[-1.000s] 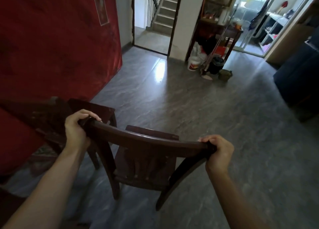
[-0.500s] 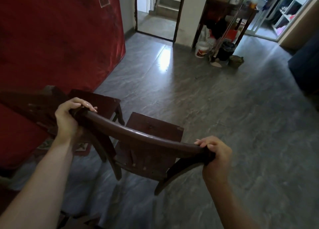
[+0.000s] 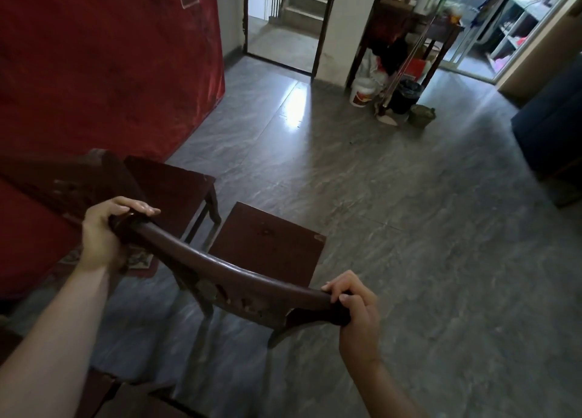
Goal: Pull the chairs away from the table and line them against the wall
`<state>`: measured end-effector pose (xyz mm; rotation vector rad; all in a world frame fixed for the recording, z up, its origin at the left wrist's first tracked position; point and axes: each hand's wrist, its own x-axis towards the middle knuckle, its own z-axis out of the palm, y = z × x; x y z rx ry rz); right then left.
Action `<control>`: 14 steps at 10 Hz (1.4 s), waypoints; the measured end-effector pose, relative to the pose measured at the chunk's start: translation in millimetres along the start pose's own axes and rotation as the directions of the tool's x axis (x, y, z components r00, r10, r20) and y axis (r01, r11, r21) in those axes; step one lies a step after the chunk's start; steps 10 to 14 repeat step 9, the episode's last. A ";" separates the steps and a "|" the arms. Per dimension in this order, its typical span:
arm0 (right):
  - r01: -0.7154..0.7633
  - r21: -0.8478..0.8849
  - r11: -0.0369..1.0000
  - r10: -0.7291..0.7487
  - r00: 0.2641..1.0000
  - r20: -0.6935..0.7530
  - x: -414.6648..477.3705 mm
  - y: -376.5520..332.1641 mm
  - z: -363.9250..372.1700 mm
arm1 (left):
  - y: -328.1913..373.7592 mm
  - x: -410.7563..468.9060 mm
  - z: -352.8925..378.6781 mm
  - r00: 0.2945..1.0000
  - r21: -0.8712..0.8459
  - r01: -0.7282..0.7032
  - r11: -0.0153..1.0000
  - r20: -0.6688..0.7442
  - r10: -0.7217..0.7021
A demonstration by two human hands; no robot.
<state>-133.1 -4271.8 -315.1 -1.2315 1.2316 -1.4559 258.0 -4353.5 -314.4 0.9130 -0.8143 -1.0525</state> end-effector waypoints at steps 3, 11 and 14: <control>-0.044 -0.035 0.998 0.047 0.993 0.104 5.4 -15.1 -5.8 | 10.1 0.2 6.5 0.990 0.462 0.036 0.886 -0.137 0.031; -0.084 -0.328 0.941 0.306 0.628 0.715 137.7 -60.4 -30.2 | 53.2 30.9 90.9 0.876 0.711 0.350 0.610 -0.480 0.057; -0.084 -0.328 0.941 0.306 0.628 0.715 137.7 -60.4 -30.2 | 53.2 30.9 90.9 0.876 0.711 0.350 0.610 -0.480 0.057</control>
